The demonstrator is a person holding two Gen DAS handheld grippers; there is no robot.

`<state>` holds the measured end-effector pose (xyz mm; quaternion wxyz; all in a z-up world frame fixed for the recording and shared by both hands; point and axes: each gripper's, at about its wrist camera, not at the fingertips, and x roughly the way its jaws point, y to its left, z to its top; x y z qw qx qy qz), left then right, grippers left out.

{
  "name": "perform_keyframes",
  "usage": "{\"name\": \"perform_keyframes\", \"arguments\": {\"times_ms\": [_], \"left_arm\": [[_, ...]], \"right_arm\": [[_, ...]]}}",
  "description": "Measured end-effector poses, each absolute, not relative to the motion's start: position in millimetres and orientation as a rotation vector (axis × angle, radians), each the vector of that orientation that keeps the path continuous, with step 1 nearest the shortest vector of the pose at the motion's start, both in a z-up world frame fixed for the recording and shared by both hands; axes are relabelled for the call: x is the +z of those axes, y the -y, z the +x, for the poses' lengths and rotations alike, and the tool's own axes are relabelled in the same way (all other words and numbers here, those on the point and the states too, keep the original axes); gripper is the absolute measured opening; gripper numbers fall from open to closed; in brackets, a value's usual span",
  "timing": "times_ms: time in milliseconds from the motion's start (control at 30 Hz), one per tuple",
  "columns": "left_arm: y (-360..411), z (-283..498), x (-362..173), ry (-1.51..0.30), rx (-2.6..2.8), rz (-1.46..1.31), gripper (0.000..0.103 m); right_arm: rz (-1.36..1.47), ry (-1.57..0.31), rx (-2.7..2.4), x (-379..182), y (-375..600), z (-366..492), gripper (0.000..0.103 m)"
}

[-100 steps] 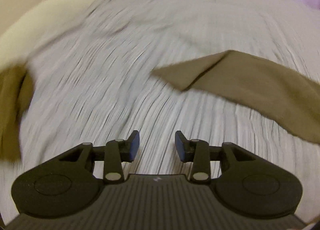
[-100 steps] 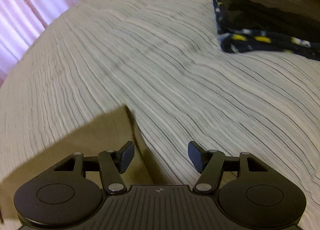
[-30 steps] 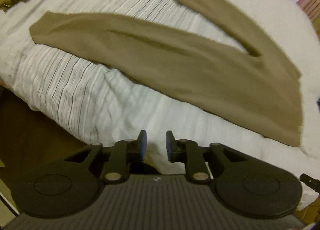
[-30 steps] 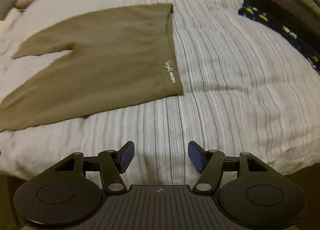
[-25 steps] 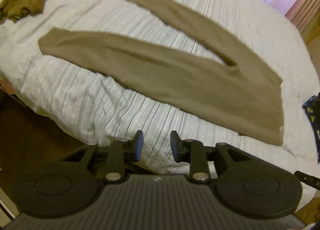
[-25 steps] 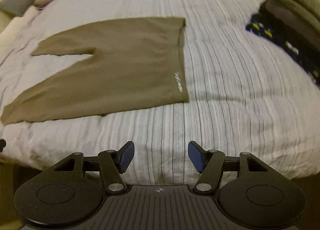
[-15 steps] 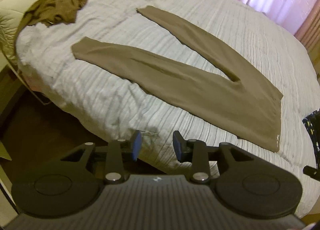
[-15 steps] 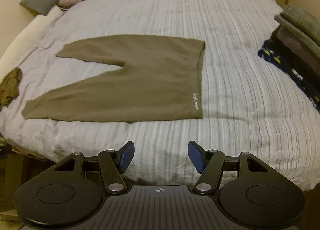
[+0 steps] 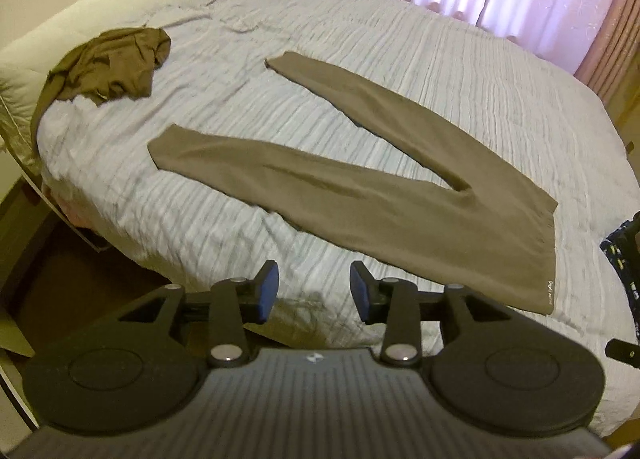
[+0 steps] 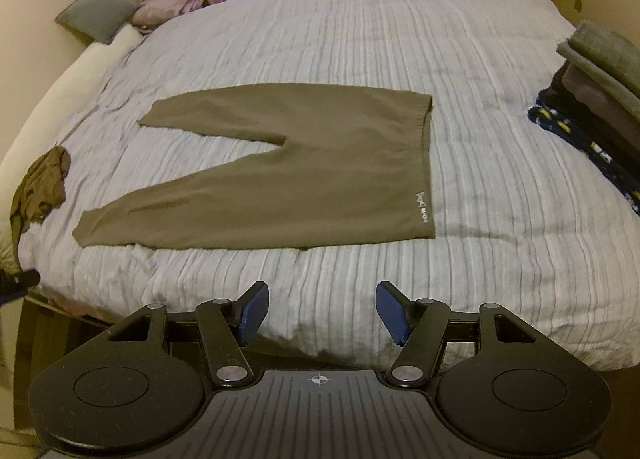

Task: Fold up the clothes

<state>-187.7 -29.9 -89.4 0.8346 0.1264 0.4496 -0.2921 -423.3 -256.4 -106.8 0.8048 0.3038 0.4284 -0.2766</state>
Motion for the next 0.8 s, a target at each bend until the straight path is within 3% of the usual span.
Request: {"name": "perform_keyframes", "arguments": {"times_ms": [800], "left_arm": [[4.6,-203.9,-92.1,-0.958,-0.539,0.269,0.041]], "right_arm": [[0.614,-0.937,-0.524,-108.4,256.2,-417.6,0.063]]}}
